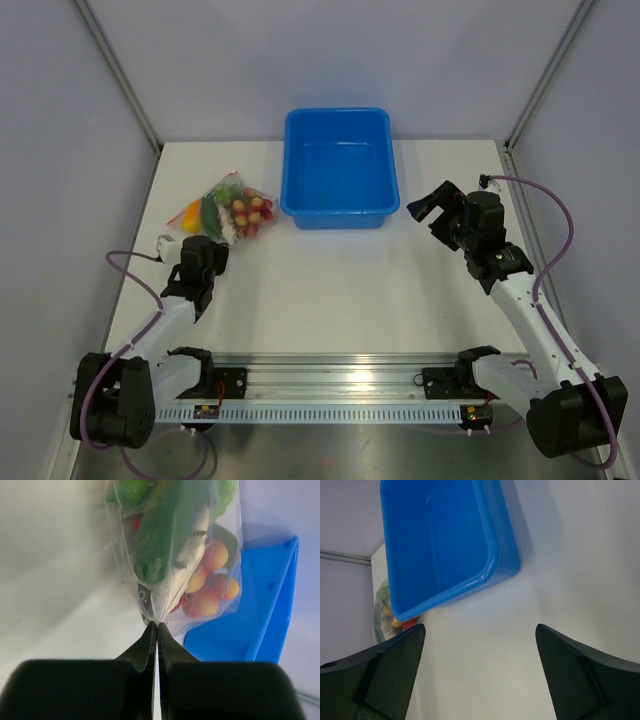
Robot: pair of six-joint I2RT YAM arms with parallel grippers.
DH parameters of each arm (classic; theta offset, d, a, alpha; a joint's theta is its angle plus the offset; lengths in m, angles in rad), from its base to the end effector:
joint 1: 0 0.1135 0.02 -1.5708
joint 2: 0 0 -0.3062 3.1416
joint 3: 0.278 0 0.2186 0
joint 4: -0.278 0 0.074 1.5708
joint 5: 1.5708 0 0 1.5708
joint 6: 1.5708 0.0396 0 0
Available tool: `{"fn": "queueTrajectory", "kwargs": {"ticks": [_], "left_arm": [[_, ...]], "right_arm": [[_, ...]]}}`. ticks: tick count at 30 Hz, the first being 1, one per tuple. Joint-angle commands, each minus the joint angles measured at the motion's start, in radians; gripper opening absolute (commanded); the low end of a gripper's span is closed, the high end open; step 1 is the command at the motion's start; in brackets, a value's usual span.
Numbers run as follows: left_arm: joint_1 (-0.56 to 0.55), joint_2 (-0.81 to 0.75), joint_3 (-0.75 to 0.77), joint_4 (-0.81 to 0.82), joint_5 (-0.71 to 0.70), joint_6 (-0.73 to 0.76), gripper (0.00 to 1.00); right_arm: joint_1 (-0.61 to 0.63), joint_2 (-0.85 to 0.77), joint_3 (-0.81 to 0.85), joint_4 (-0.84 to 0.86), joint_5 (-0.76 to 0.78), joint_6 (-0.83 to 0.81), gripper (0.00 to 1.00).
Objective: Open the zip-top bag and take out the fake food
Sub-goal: Move the zipper food storage bag to the center of the board.
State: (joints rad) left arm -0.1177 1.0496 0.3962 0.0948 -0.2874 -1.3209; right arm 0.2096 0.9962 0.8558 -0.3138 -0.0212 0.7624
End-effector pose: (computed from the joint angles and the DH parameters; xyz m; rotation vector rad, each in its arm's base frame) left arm 0.1660 -0.0083 0.2395 -1.3568 1.6723 -0.5502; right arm 0.1682 0.0366 0.3507 0.5554 2.0084 0.6274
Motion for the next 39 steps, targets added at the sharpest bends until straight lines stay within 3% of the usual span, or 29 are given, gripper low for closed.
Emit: {"fn": "queueTrajectory", "kwargs": {"ticks": [1,7,13,23,26,33,35,36,38,39], "left_arm": [[-0.039,-0.144,-0.072,-0.041,0.011,0.022,0.0],[-0.083,-0.446,-0.169,-0.156,0.025,0.06,0.0],[-0.143,-0.612,-0.168,-0.24,0.025,0.094,0.0],[-0.293,-0.462,-0.088,-0.19,-0.004,0.094,0.01],[-0.339,-0.418,-0.069,-0.138,-0.025,0.097,0.22],[-0.419,-0.277,0.003,-0.082,-0.001,0.166,0.31],[-0.421,-0.278,0.058,-0.131,-0.004,0.184,0.4],[-0.421,-0.281,0.076,-0.15,-0.022,0.195,0.61],[-0.422,-0.29,0.13,-0.205,-0.041,0.196,0.89],[-0.421,-0.289,0.154,-0.234,-0.064,0.21,0.99]], "right_arm": [[0.004,-0.002,0.003,0.038,-0.025,-0.017,1.0],[0.005,-0.002,0.0,0.041,-0.034,-0.017,1.0],[0.004,0.002,0.002,0.044,-0.043,-0.02,1.0],[0.004,0.005,-0.001,0.045,-0.04,-0.02,1.0],[0.005,0.007,-0.001,0.047,-0.042,-0.02,1.0],[0.004,0.005,-0.003,0.047,-0.043,-0.02,0.99],[0.005,0.002,-0.003,0.048,-0.048,-0.026,1.0],[0.004,0.002,-0.006,0.048,-0.051,-0.028,0.99],[0.005,0.004,-0.009,0.061,-0.071,-0.041,0.99],[0.005,0.008,-0.008,0.062,-0.075,-0.043,1.0]]}}
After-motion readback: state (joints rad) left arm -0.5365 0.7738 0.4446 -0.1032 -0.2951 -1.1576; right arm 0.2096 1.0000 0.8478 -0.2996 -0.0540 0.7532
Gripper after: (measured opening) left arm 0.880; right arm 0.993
